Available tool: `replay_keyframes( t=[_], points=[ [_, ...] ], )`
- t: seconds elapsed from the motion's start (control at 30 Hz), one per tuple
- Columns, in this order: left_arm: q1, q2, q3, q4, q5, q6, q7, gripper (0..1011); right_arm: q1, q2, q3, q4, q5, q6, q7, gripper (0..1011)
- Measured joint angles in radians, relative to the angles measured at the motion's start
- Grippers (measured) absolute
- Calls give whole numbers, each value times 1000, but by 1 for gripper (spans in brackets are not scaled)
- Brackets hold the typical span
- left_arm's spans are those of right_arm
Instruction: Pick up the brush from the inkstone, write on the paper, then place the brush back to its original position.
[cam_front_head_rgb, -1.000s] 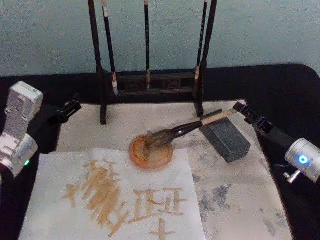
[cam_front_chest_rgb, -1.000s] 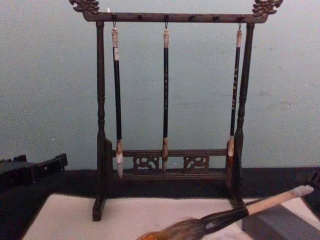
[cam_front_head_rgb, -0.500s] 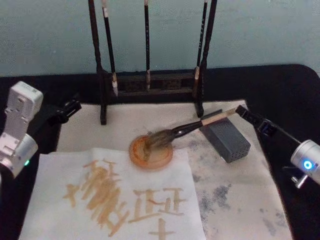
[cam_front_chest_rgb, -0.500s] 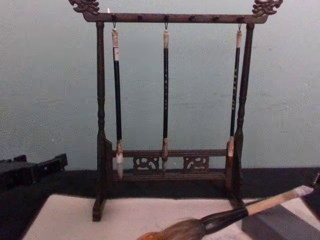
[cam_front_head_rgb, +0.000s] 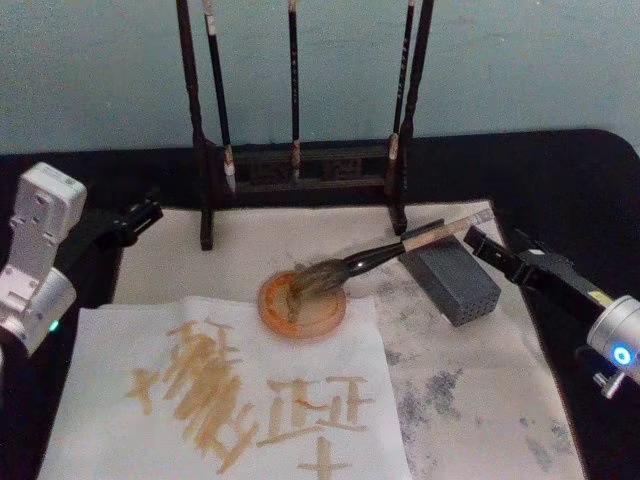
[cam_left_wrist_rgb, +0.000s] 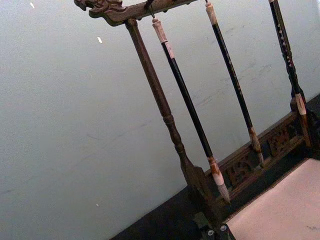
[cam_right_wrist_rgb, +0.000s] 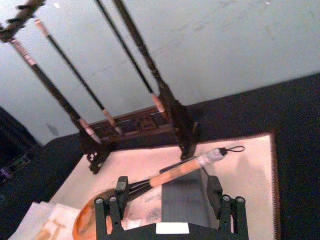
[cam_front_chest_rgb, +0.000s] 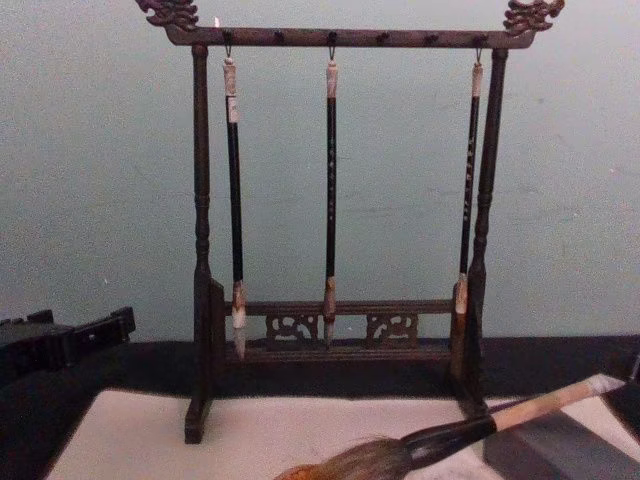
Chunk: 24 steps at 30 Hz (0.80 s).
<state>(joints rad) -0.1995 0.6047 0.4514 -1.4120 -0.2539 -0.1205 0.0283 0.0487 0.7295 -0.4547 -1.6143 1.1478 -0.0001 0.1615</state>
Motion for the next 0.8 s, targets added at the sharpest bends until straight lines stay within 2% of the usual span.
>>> replay_keyframes(
  t=[0.2, 0.33, 0.37, 0.57, 0.8],
  points=[
    [0, 0, 0, 0, 0, 0, 0, 1002, -30, 17, 1, -55, -57, -21, 2, 1008],
    [0, 0, 0, 0, 0, 0, 0, 1002, -38, 21, -8, -82, -105, -31, 6, 1008],
    [0, 0, 0, 0, 0, 0, 0, 1002, -39, 22, -14, -93, -129, -35, 6, 1008],
    [0, 0, 0, 0, 0, 0, 0, 1002, -33, 24, -39, -123, -219, -44, 16, 1006],
    [0, 0, 0, 0, 0, 0, 0, 1002, -19, 14, -66, -131, -286, -31, 36, 1008]
  ],
)
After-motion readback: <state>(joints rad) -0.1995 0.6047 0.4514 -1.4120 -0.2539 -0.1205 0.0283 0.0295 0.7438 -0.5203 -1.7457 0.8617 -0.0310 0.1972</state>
